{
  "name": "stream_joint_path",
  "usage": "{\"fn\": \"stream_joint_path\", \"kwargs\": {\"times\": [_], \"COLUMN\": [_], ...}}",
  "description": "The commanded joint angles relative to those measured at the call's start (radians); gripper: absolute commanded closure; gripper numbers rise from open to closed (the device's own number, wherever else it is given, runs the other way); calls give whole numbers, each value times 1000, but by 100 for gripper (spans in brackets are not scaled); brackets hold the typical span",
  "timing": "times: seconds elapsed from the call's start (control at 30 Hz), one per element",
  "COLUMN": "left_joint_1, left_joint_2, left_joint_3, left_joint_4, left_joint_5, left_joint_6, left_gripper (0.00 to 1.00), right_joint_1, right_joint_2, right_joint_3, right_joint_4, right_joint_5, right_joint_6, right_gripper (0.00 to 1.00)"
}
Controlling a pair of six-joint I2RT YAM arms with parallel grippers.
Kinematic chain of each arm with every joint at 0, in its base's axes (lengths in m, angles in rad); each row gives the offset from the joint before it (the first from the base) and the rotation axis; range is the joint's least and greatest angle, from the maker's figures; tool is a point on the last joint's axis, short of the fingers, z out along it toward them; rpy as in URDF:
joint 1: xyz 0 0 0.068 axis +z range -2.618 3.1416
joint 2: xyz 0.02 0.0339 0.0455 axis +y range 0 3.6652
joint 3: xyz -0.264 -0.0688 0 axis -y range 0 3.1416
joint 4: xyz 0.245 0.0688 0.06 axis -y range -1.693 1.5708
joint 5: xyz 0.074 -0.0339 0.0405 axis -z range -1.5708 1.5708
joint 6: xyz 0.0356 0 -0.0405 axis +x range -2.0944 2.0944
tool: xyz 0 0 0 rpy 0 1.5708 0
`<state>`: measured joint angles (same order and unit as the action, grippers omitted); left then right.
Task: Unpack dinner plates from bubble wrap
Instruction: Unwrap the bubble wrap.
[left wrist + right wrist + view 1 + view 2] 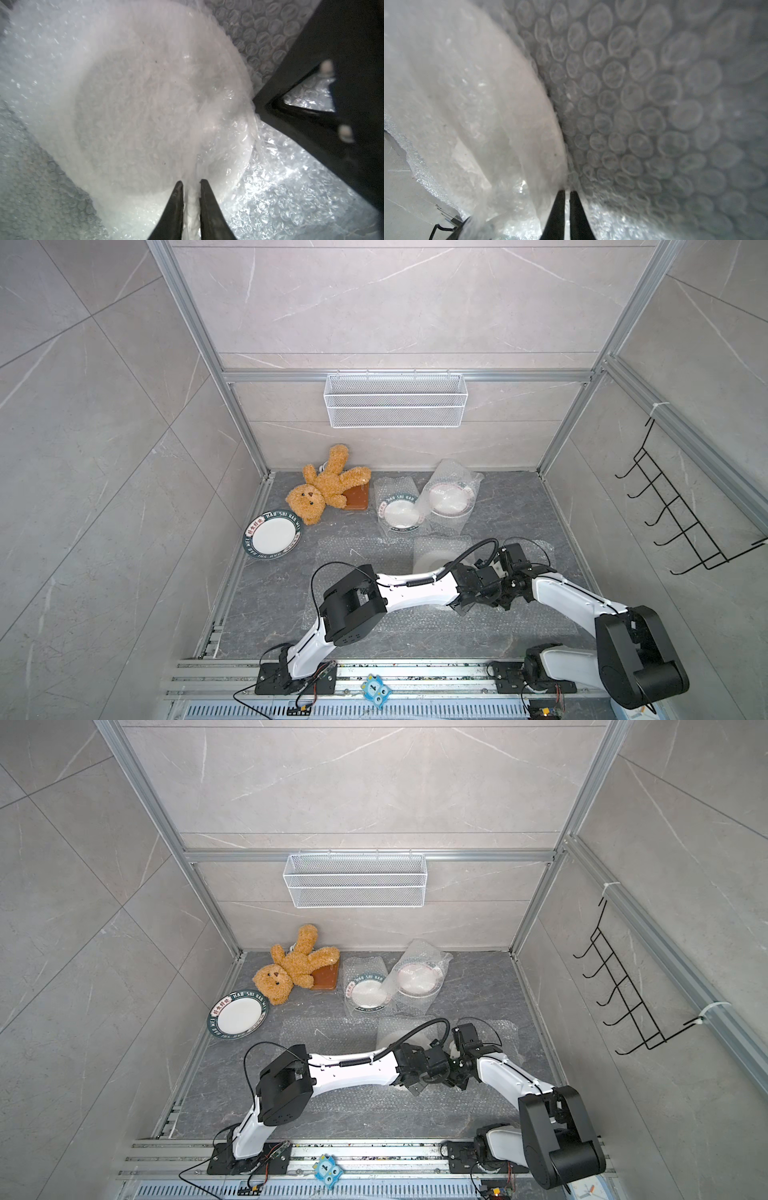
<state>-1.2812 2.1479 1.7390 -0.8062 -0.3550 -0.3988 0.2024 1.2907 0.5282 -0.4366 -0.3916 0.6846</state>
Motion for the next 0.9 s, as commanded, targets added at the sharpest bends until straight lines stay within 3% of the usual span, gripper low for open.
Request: {"fn": "stream_joint_path", "kwargs": {"times": [0.0,0.33,0.6,0.67,0.87], "left_joint_1": [8,27,29,34,43], "left_joint_2": [-11,-46,-51,-56,-57], "left_joint_3": [90,53,60,60,50], "left_joint_4": [-95,-54,-44,-43,-35], "left_joint_5": [-27,-3,16,33,45], "left_joint_6": [-40,-64,-66,-72,-78], "left_gripper": [98,100,100,100,77], "right_joint_1": [0,0,1,0,0], "right_joint_2": [3,-48,55,68,59], "right_joint_3": [-7,38,50,43,-5], "right_joint_4": [10,21,90,95,123], "right_joint_5": [-18,-130,-121,-96,-103], "right_joint_6": [0,-30,-15,11,37], "right_gripper": [89,69,68,72,73]}}
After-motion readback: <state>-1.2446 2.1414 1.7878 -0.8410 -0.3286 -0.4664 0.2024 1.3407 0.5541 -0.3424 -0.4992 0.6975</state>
